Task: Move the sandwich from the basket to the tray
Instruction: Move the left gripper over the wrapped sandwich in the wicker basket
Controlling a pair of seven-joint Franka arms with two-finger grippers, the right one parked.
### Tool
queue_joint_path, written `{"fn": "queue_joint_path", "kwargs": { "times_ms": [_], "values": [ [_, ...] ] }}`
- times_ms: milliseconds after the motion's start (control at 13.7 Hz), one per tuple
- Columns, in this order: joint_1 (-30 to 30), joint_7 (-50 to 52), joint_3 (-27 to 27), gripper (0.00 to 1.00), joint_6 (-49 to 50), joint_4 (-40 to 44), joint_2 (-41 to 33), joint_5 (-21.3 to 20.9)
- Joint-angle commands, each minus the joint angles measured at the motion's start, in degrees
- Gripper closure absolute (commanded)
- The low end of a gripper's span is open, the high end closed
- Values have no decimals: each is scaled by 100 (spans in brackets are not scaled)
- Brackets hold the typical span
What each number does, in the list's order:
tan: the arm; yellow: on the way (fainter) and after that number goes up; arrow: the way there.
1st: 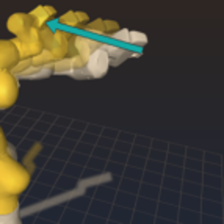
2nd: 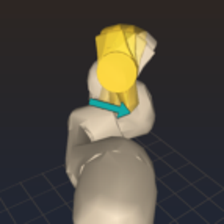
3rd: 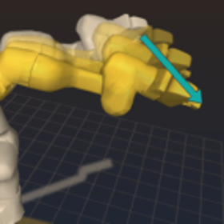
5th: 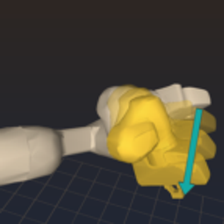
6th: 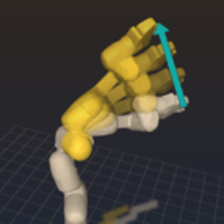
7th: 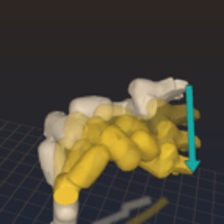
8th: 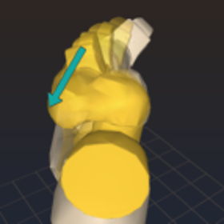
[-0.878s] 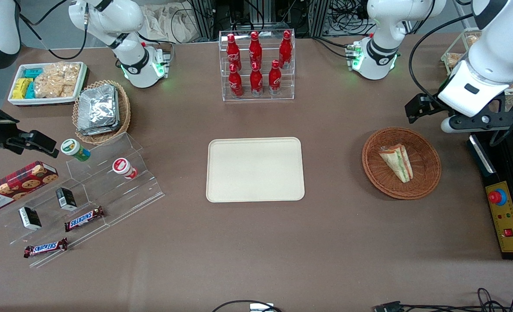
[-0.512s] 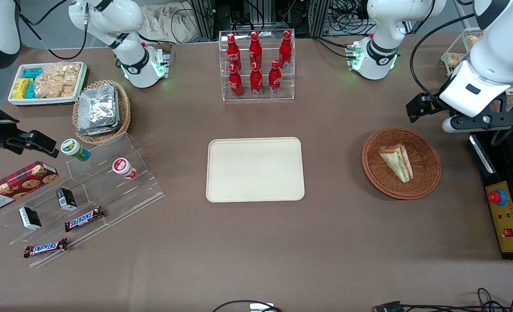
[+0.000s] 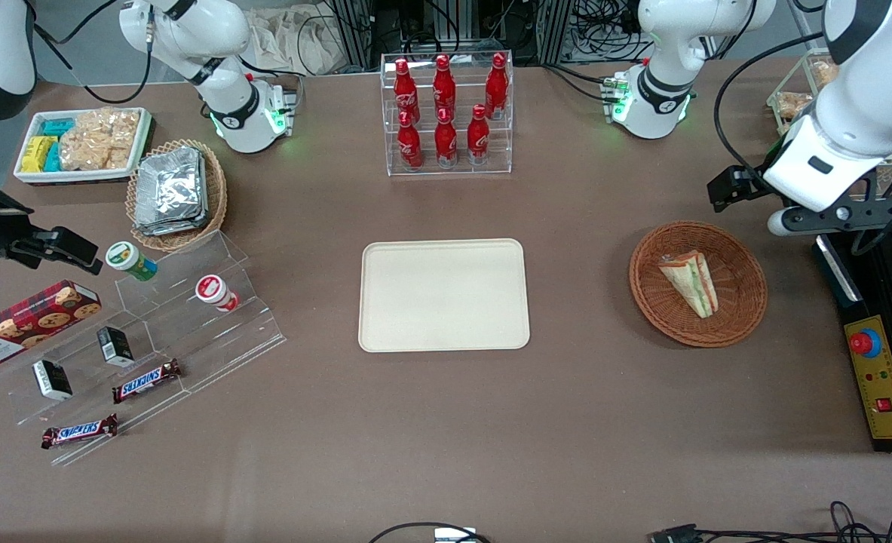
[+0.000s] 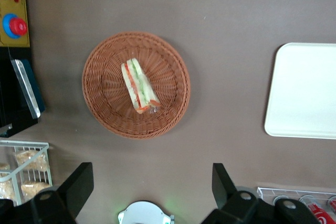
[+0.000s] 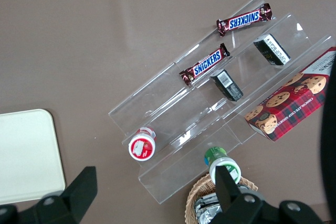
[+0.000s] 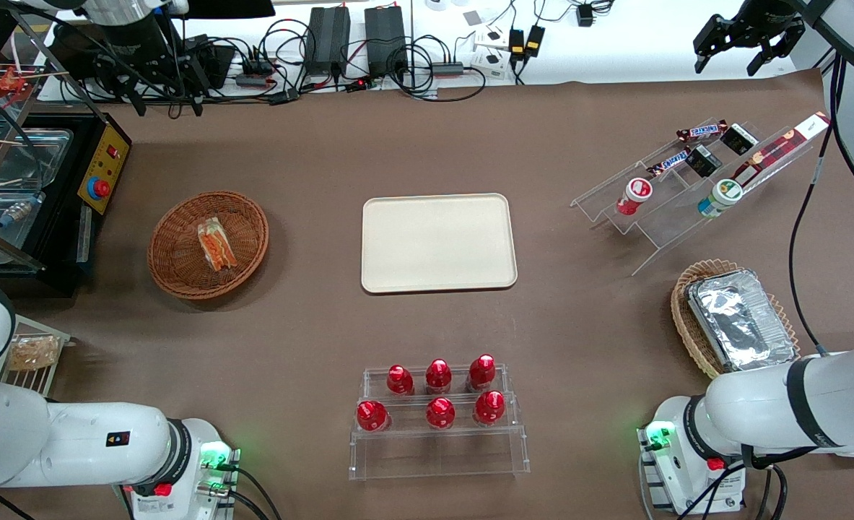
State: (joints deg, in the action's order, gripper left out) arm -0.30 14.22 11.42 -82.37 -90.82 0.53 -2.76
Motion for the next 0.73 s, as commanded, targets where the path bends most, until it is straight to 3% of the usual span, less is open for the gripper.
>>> {"fn": "queue_joint_path", "kwargs": {
  "times_ms": [0,220,659],
  "values": [
    [-31,55,-96,0,-471,-924,-517,-6],
    [188,46,-175,0,-1691,-2444,-1220,-32],
    [803,63,-175,0,-3652,-4064,-1214,-23]
  ]
}}
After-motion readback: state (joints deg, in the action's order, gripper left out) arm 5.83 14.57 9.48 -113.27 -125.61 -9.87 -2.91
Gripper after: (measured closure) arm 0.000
